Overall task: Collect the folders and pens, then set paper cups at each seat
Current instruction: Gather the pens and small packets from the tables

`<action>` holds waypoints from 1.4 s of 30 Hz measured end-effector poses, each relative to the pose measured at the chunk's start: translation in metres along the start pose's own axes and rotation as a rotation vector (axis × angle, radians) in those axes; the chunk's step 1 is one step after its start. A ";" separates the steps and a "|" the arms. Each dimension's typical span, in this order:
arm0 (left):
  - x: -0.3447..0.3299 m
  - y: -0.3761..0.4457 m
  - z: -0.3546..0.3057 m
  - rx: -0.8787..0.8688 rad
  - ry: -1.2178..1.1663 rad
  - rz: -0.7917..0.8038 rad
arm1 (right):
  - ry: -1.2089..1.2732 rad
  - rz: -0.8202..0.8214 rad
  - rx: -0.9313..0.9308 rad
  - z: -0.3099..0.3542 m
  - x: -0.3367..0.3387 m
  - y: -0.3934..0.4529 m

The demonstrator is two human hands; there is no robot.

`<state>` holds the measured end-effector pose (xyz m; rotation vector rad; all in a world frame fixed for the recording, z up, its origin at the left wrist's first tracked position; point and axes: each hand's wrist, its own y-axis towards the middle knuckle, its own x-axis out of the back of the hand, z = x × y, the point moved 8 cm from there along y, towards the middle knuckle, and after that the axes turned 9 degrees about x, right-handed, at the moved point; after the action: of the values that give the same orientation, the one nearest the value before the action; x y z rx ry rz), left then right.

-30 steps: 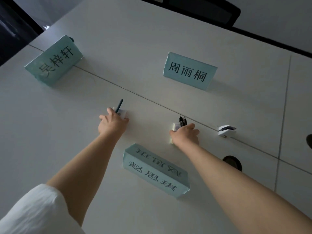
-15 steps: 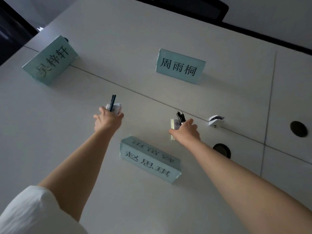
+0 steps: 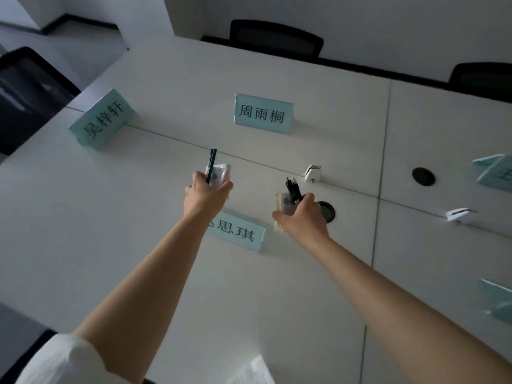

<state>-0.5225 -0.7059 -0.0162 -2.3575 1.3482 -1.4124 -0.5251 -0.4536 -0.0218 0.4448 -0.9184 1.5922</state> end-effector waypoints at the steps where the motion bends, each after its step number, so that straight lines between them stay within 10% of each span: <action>1: -0.007 -0.024 0.008 -0.006 -0.012 0.019 | 0.005 -0.005 0.007 -0.009 0.007 -0.019; 17: -0.129 -0.371 0.173 0.104 -0.214 0.183 | 0.106 -0.009 -0.051 -0.220 0.079 -0.297; 42: -0.235 -0.608 0.287 0.034 0.002 0.534 | 0.339 -0.334 -0.313 -0.414 0.125 -0.582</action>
<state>0.0363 -0.2660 -0.0545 -1.7729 1.7581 -1.2538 0.0803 -0.0542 -0.0042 0.0943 -0.7680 1.1492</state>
